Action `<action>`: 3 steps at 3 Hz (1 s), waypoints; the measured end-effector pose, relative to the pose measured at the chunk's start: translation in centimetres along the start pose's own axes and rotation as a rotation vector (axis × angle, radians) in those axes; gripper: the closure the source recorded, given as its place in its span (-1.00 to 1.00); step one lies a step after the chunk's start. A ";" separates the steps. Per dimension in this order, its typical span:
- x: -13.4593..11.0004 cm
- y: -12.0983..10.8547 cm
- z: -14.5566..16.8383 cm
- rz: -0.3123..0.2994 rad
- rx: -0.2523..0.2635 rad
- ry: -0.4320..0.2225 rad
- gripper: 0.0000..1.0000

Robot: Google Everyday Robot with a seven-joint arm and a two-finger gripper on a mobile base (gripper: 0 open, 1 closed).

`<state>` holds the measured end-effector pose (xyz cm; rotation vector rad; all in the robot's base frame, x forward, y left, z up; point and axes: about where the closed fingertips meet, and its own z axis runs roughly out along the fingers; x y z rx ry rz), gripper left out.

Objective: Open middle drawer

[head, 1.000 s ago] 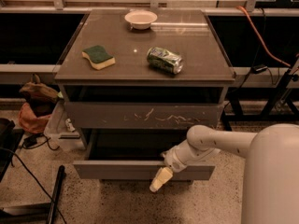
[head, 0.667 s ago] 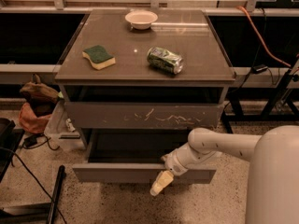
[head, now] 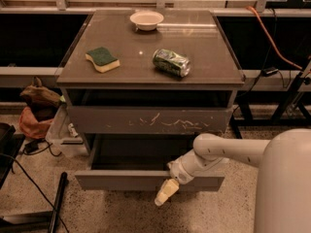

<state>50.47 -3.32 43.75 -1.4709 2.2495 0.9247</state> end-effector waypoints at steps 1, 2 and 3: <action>0.2 2.5 0.3 0.021 -0.009 0.003 -1.00; 1.0 4.4 0.9 0.049 -0.023 -0.003 -1.00; 0.7 4.5 0.5 0.049 -0.023 -0.003 -1.00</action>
Offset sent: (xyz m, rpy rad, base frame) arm -0.1162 0.0164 -0.0033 0.0371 0.1300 -0.0800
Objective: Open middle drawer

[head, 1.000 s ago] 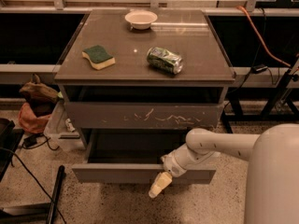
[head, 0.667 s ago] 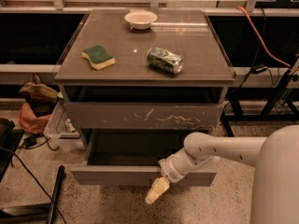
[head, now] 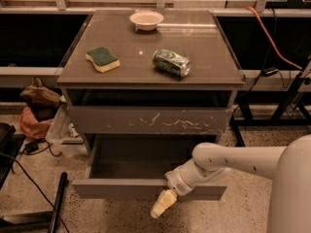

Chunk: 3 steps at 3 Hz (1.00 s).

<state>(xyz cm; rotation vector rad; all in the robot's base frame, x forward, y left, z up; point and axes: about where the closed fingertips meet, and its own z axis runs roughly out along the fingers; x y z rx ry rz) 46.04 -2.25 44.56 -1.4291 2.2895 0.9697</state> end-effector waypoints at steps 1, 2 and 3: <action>1.2 2.2 0.1 0.046 -0.001 -0.018 -1.00; 1.3 2.3 0.2 0.046 -0.005 -0.016 -1.00; 2.4 4.4 0.9 0.078 -0.049 0.013 -1.00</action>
Offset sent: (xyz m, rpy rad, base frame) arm -0.0260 -0.0021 -0.0017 0.0097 0.0237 -0.0373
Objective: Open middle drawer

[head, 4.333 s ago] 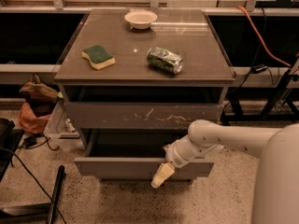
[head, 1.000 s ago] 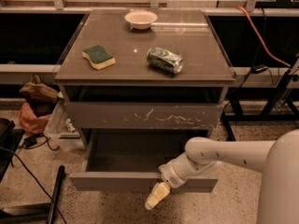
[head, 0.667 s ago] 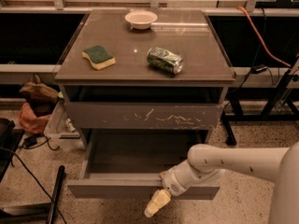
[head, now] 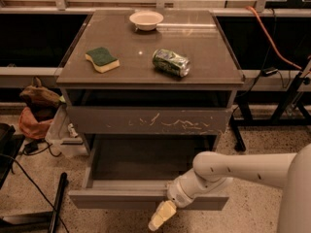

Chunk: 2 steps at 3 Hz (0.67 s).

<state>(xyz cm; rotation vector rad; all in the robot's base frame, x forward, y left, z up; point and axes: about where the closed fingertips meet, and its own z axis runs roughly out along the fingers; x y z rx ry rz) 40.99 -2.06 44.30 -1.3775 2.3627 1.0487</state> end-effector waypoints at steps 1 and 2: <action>-0.2 0.0 -0.2 0.000 0.000 0.000 -1.00; -0.7 0.6 -0.7 0.024 0.011 -0.024 -1.00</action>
Offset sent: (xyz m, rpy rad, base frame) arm -0.1409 -0.0140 0.0122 0.0472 0.1743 -0.1742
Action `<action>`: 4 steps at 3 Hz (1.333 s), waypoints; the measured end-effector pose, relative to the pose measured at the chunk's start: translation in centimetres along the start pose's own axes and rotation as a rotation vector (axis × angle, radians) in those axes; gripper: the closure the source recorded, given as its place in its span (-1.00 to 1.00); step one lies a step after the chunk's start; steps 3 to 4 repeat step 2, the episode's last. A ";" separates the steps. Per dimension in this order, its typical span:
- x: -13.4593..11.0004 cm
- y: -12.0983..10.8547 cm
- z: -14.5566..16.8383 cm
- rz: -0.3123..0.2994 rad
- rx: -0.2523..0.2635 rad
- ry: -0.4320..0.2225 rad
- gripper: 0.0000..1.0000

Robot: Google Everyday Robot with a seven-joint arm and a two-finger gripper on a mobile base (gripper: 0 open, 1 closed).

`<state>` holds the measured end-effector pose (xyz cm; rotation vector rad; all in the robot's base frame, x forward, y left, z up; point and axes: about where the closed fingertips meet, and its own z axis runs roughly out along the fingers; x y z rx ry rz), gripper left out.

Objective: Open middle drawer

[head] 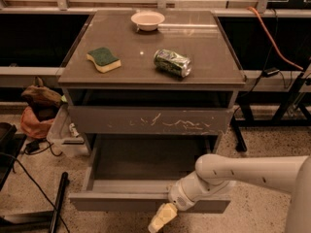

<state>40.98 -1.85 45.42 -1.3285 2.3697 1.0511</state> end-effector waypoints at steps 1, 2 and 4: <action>0.7 0.9 0.1 0.020 -0.006 -0.005 -1.00; 0.2 1.7 -0.4 0.045 0.013 -0.040 -1.00; 0.2 1.7 -0.4 0.045 0.013 -0.040 -1.00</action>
Offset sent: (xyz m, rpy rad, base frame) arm -0.1442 -0.0159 0.0036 0.0427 0.1304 -0.1870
